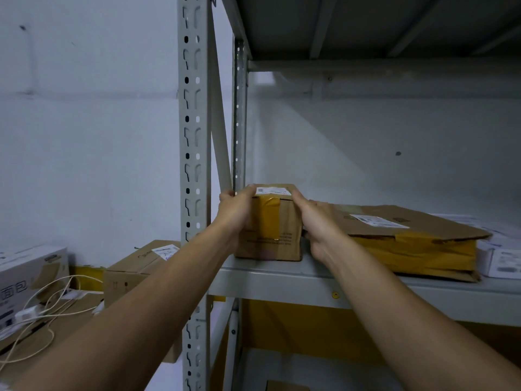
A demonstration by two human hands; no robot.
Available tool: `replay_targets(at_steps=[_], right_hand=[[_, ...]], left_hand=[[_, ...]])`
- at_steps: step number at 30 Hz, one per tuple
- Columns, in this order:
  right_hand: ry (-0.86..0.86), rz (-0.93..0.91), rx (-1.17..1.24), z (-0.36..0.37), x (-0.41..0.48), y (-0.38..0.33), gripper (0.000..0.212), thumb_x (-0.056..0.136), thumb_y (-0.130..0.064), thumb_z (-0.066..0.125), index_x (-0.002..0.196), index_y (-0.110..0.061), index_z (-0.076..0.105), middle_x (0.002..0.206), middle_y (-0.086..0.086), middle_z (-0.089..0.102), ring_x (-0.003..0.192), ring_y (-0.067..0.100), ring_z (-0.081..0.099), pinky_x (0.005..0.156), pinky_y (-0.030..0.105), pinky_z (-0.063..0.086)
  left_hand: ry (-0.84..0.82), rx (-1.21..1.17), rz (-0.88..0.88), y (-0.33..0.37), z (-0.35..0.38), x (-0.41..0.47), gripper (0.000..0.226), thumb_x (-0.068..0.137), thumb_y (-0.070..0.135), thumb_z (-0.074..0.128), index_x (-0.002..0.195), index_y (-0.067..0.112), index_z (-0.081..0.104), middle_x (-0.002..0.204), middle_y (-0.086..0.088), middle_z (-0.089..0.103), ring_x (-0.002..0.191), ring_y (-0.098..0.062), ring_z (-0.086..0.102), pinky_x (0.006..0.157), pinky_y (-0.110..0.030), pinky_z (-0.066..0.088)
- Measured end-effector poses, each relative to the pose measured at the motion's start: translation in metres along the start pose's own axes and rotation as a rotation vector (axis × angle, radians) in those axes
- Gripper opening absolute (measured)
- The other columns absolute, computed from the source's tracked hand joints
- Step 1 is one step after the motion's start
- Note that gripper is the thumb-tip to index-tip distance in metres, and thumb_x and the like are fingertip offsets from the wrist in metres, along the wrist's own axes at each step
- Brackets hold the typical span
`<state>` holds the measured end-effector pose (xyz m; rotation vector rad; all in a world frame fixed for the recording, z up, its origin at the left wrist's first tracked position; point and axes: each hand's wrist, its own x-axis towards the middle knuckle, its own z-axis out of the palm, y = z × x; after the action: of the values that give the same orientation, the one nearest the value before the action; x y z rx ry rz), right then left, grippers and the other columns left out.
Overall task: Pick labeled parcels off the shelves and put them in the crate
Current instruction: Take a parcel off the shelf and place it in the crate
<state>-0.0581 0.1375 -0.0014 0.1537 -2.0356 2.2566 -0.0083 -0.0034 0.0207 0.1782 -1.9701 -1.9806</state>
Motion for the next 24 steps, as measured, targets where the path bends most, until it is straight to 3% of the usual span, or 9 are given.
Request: replay_targets(at_steps=[2, 5, 8, 11, 13, 15, 17, 20, 24], right_hand=[[0.02, -0.011, 0.004, -0.003, 0.003, 0.005, 0.078, 0.06, -0.07, 0.07, 0.12, -0.022, 0.057, 0.112, 0.004, 0.069, 0.098, 0.023, 0.067, 0.057, 0.029, 0.051], [-0.009, -0.021, -0.007, -0.004, -0.008, 0.001, 0.077, 0.065, -0.063, 0.069, 0.129, -0.022, 0.055, 0.113, 0.002, 0.07, 0.099, 0.02, 0.067, 0.06, 0.029, 0.052], [-0.046, -0.039, -0.012, -0.007, -0.015, -0.003, 0.03, 0.091, -0.039, 0.061, 0.114, -0.019, 0.064, 0.089, -0.004, 0.074, 0.083, 0.01, 0.067, 0.056, 0.023, 0.047], [-0.084, -0.069, -0.013, -0.012, -0.021, -0.005, 0.02, 0.097, -0.029, 0.055, 0.108, -0.018, 0.068, 0.08, -0.007, 0.073, 0.076, 0.007, 0.065, 0.054, 0.021, 0.044], [-0.081, -0.069, -0.015, -0.01, -0.024, -0.006, 0.021, 0.097, -0.03, 0.054, 0.108, -0.02, 0.068, 0.082, -0.007, 0.073, 0.076, 0.007, 0.066, 0.052, 0.02, 0.044], [-0.067, -0.06, 0.005, -0.007, -0.026, -0.005, 0.022, 0.096, -0.032, 0.053, 0.11, -0.021, 0.067, 0.084, -0.004, 0.074, 0.076, 0.009, 0.067, 0.05, 0.02, 0.045], [-0.05, -0.072, 0.056, -0.003, -0.029, -0.003, 0.024, 0.095, -0.036, 0.054, 0.112, -0.023, 0.067, 0.087, -0.002, 0.076, 0.08, 0.014, 0.07, 0.053, 0.024, 0.051], [-0.074, -0.125, 0.137, 0.001, -0.032, 0.003, 0.03, 0.094, -0.045, 0.056, 0.122, -0.034, 0.062, 0.1, -0.003, 0.076, 0.092, 0.018, 0.073, 0.073, 0.039, 0.061], [-0.116, -0.247, 0.171, 0.005, -0.042, 0.016, 0.037, 0.094, -0.047, 0.056, 0.131, -0.047, 0.054, 0.116, -0.012, 0.071, 0.109, 0.017, 0.067, 0.095, 0.047, 0.054]], left_hand=[[-0.014, -0.026, -0.019, 0.001, -0.001, -0.002, 0.055, 0.098, 0.046, 0.045, 0.144, 0.017, 0.037, 0.133, -0.005, 0.053, 0.102, -0.018, 0.047, 0.087, -0.034, 0.032], [-0.041, -0.044, -0.034, 0.002, -0.004, -0.004, 0.051, 0.097, 0.049, 0.045, 0.138, 0.018, 0.046, 0.114, -0.003, 0.057, 0.088, -0.014, 0.045, 0.088, -0.033, 0.031], [-0.06, -0.047, -0.046, 0.001, -0.004, -0.005, 0.05, 0.096, 0.053, 0.045, 0.134, 0.02, 0.05, 0.123, -0.005, 0.058, 0.1, -0.018, 0.045, 0.091, -0.035, 0.032], [-0.079, -0.066, -0.048, -0.002, -0.002, -0.007, 0.031, 0.097, 0.05, 0.045, 0.096, 0.023, 0.059, 0.092, 0.003, 0.06, 0.085, -0.016, 0.054, 0.085, -0.033, 0.037], [-0.083, -0.082, -0.045, -0.004, -0.002, -0.011, 0.026, 0.096, 0.049, 0.047, 0.087, 0.028, 0.06, 0.084, 0.003, 0.062, 0.078, -0.015, 0.056, 0.07, -0.029, 0.041], [-0.09, -0.109, -0.031, -0.006, -0.003, -0.013, 0.027, 0.095, 0.049, 0.049, 0.103, 0.027, 0.065, 0.089, 0.002, 0.067, 0.082, -0.016, 0.06, 0.06, -0.028, 0.04], [-0.098, -0.118, 0.012, -0.009, -0.005, -0.015, 0.032, 0.095, 0.047, 0.05, 0.118, 0.028, 0.06, 0.099, 0.003, 0.067, 0.088, -0.015, 0.061, 0.061, -0.027, 0.039], [-0.112, -0.129, 0.153, -0.019, -0.007, -0.021, 0.029, 0.095, 0.044, 0.049, 0.122, 0.035, 0.054, 0.107, 0.01, 0.062, 0.096, -0.009, 0.056, 0.068, -0.027, 0.039], [-0.107, -0.159, 0.305, -0.038, -0.013, -0.026, 0.038, 0.097, 0.041, 0.047, 0.134, 0.041, 0.047, 0.123, 0.015, 0.057, 0.114, -0.008, 0.05, 0.077, -0.022, 0.041]])
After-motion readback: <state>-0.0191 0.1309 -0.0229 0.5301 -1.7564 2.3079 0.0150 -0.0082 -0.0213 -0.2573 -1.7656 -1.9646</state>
